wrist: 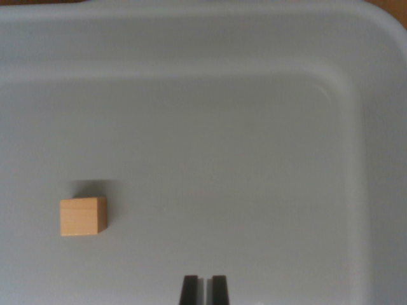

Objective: Push wooden cube

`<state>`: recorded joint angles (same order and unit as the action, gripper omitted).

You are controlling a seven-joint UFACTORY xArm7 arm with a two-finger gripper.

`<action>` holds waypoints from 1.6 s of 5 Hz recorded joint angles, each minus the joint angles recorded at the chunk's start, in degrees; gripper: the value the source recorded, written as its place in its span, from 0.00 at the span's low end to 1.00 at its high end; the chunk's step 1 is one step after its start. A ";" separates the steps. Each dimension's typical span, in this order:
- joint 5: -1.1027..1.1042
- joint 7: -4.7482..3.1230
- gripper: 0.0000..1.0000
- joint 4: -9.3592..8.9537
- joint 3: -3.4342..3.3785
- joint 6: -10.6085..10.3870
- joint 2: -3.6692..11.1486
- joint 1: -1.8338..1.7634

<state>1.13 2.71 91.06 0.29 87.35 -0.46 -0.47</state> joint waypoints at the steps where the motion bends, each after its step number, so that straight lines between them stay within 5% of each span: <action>1: 0.00 0.02 0.00 -0.09 -0.02 -0.10 0.03 -0.01; 8: -0.05 0.56 0.00 -1.98 -0.50 -2.41 0.66 -0.29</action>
<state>1.08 3.26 89.08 -0.21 84.94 0.20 -0.76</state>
